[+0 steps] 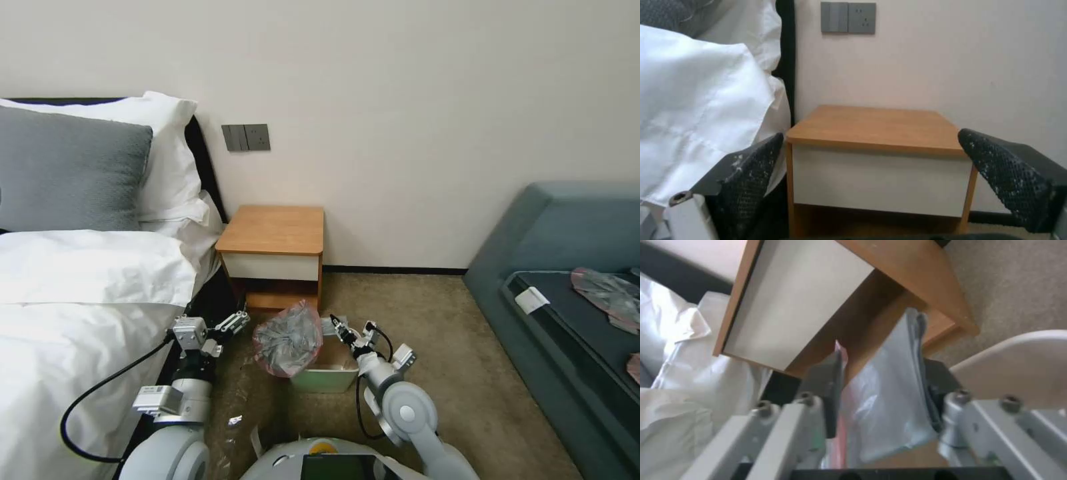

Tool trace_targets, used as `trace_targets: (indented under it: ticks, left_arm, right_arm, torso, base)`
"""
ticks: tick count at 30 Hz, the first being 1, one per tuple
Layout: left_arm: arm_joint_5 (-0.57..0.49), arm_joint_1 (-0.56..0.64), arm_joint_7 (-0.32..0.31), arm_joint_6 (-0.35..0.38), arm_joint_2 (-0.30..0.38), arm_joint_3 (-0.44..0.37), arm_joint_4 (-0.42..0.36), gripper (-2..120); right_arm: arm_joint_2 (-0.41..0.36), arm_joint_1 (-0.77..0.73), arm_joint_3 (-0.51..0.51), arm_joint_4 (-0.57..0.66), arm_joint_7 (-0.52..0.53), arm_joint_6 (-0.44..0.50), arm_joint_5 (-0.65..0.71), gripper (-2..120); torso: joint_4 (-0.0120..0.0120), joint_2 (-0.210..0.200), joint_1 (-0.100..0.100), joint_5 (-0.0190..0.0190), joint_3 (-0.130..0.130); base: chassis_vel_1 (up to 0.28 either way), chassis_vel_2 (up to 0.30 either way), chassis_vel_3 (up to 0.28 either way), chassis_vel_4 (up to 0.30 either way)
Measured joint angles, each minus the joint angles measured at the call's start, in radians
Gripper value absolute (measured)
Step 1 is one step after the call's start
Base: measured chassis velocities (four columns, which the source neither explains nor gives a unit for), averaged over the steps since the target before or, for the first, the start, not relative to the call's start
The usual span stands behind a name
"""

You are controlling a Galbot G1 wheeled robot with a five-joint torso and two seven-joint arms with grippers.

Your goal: Pick up the garbage bag from the table and place it over the trash can.

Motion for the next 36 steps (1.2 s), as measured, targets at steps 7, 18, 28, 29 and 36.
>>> trace_targets:
  ticks: [7,18,28,29,36]
  left_arm:
    - [-0.002,-0.009,0.000,0.000,0.001,0.003,0.000,100]
    - [-0.001,-0.013,0.000,0.000,-0.004,0.008,0.000,100]
    - [0.010,-0.012,0.002,0.006,-0.005,0.029,0.001,100]
    - [0.013,-0.012,0.002,0.007,-0.004,0.031,0.003,100]
    - [0.044,-0.011,-0.002,0.057,0.004,0.046,0.019,95]
  right_arm:
    - [-0.039,-0.028,0.010,0.041,0.023,0.001,-0.003,69]
    - [-0.059,-0.031,0.031,0.067,0.082,0.000,-0.005,100]
    - [-0.052,-0.043,0.052,0.076,0.087,0.000,-0.017,100]
    - [-0.051,-0.044,0.055,0.079,0.087,0.000,-0.018,100]
    - [-0.041,-0.053,0.077,0.100,0.087,0.002,-0.026,100]
  torso:
    - [0.0000,0.000,0.000,0.0000,0.000]
    - [-0.0001,0.000,0.000,0.0000,0.000]
    - [0.0000,0.000,0.000,0.0000,0.000]
    - [-0.0001,0.000,0.000,0.0000,0.000]
    - [0.0000,0.000,0.000,-0.0001,0.000]
  base:
    - [0.000,0.000,0.000,0.000]
    - [0.000,0.000,0.000,0.000]
    - [0.000,0.000,0.000,0.000]
    - [0.000,0.000,0.000,0.000]
    - [0.000,0.000,0.000,0.000]
